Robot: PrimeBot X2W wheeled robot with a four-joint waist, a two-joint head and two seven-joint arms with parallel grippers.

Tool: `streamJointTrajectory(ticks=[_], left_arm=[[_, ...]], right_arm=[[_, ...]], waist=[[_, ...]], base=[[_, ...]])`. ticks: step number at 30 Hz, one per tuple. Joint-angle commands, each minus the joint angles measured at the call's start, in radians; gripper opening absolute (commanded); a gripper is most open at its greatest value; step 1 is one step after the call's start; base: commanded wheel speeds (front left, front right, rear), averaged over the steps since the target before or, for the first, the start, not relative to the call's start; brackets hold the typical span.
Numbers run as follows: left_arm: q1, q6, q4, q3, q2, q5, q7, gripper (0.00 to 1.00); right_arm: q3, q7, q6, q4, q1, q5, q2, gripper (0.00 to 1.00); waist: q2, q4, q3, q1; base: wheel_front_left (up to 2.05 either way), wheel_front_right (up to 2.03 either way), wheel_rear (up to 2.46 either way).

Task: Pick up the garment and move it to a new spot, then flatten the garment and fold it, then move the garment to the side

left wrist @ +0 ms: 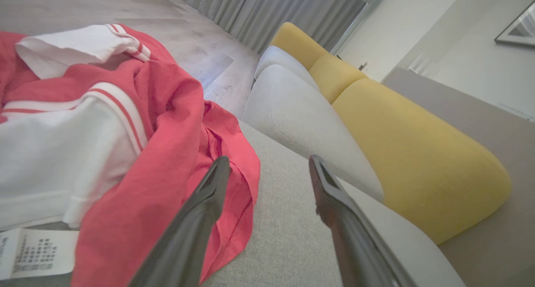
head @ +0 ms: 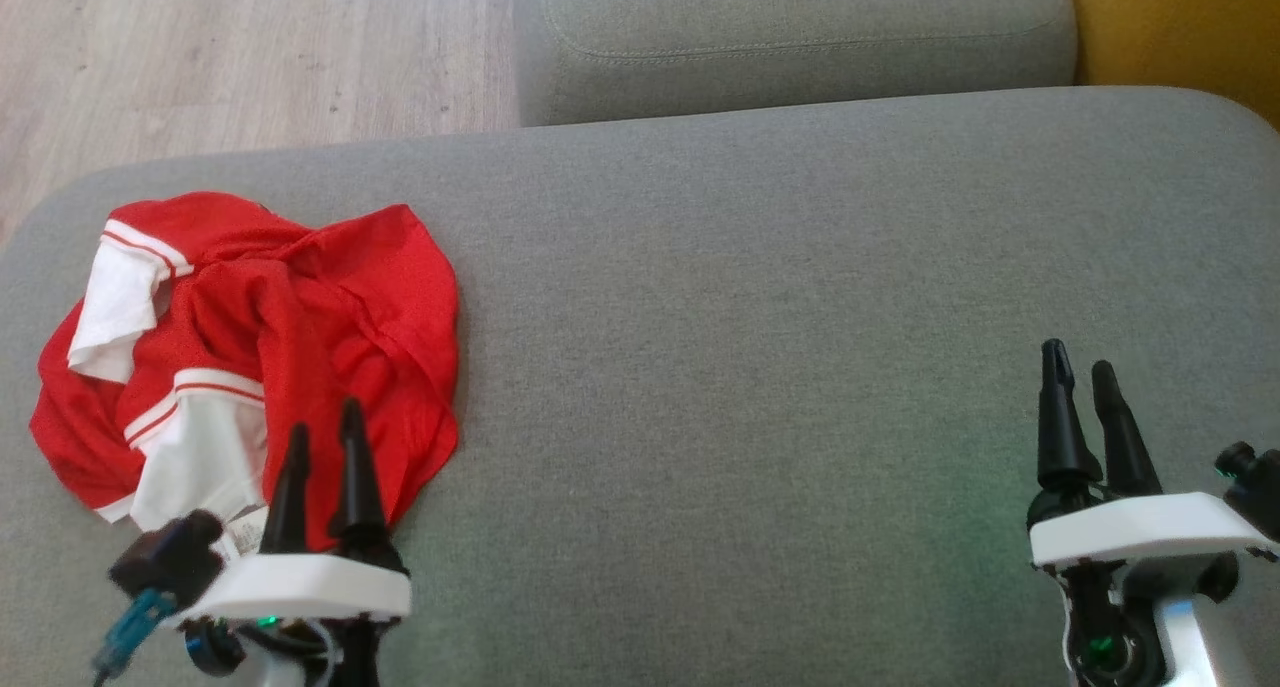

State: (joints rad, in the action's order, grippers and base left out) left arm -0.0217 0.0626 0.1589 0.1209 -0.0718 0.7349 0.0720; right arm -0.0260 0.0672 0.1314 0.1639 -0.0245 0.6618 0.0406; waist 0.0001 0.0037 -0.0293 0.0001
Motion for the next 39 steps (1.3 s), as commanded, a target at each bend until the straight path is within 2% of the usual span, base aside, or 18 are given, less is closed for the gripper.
streamJointTrajectory(ticks=[1,10,28,31,39], left_arm=[[-0.059,-0.009,-0.033,-0.002,-0.019,-0.034,0.012,1.00],[-0.082,-0.086,-0.015,0.100,-0.064,-0.154,0.038,1.00],[-0.128,-0.190,-0.017,0.255,-0.141,-0.350,0.091,1.00],[-0.139,-0.217,0.004,0.290,-0.165,-0.417,0.100,1.00],[-0.159,-0.274,0.019,0.346,-0.181,-0.488,0.120,1.00]], right_arm=[[0.019,0.016,0.000,-0.045,-0.051,-0.036,0.006,1.00],[0.032,0.042,0.000,-0.057,-0.053,-0.186,0.007,1.00],[0.055,0.095,-0.001,-0.079,-0.063,-0.445,0.008,1.00],[0.061,0.104,-0.001,-0.083,-0.065,-0.496,0.008,1.00],[0.078,0.125,-0.001,-0.092,-0.067,-0.601,0.008,1.00]], waist=[[-0.0001,0.000,0.001,-0.0001],[-0.0001,-0.001,-0.001,-0.0001],[-0.0001,0.001,-0.008,-0.0001],[-0.0001,0.002,-0.010,-0.0001],[-0.0001,0.003,-0.013,-0.0001]], base=[[0.00,0.00,0.00],[0.00,0.00,0.00],[0.00,0.00,0.00],[0.00,0.00,0.00],[0.00,0.00,0.00]])
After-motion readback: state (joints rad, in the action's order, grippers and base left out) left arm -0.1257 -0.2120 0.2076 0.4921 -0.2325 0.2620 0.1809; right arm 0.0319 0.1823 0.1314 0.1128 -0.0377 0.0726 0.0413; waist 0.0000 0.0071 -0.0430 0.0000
